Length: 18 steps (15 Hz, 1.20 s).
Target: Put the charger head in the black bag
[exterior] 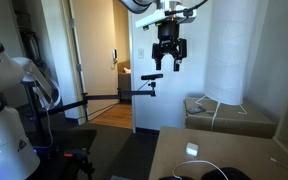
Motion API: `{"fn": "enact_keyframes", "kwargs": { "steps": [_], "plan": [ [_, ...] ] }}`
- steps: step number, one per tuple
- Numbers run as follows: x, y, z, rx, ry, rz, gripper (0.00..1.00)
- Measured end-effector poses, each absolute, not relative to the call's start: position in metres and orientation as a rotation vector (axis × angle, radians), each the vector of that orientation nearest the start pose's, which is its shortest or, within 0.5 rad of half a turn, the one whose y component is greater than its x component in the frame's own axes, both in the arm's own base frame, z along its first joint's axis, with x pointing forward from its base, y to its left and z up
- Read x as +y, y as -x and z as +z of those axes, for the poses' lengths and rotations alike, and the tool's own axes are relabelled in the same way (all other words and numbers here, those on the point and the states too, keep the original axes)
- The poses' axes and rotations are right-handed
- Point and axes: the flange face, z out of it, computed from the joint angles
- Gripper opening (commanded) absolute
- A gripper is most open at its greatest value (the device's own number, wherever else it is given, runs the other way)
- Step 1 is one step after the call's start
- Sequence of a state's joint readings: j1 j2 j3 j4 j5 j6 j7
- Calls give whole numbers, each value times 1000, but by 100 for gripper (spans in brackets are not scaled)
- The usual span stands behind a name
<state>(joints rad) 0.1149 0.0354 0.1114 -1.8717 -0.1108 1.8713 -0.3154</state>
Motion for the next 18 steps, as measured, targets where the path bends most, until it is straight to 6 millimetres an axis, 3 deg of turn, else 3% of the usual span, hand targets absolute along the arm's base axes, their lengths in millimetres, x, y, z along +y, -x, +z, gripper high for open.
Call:
{"fn": "enact_keyframes", "kwargs": {
  "steps": [5,13,18],
  "plan": [
    [111,-556,465,-920,3104,79,100],
    [87,-571,379,-956,3062,167,100],
    [82,-577,335,-1055,2998,253,100]
  ]
}}
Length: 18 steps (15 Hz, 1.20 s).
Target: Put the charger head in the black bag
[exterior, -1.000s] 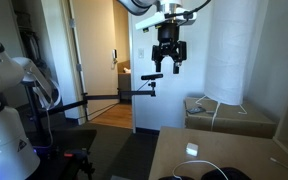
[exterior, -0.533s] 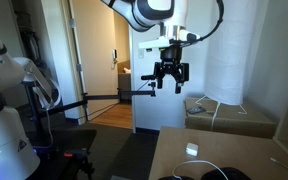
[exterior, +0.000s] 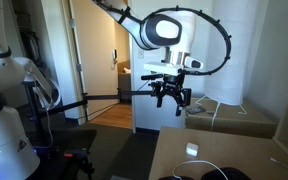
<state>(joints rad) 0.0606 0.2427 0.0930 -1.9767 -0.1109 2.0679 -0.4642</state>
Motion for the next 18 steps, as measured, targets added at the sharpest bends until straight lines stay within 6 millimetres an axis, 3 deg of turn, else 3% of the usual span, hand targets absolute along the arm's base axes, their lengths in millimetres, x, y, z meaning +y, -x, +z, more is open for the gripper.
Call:
{"fn": "enact_keyframes", "kwargs": {
  "steps": [4,8,13,18],
  "plan": [
    [86,-579,315,-1172,2939,292,100],
    [89,-585,309,-1235,2945,239,100],
    [85,-596,315,-1088,3051,105,100],
    [82,-597,310,-987,3091,102,100]
  ]
}}
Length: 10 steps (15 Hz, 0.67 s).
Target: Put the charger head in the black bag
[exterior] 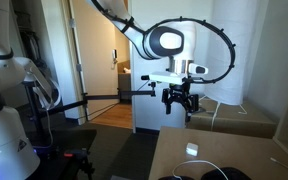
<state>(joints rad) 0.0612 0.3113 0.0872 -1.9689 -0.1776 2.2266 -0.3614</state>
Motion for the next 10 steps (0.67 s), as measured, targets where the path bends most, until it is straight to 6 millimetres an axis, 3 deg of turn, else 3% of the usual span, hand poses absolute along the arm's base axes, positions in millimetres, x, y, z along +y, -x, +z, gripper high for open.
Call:
{"fn": "enact_keyframes", "kwargs": {
  "steps": [7,10],
  "plan": [
    [98,-605,279,-1063,3064,179,100],
    [102,-609,275,-1071,3058,189,100]
  ]
}}
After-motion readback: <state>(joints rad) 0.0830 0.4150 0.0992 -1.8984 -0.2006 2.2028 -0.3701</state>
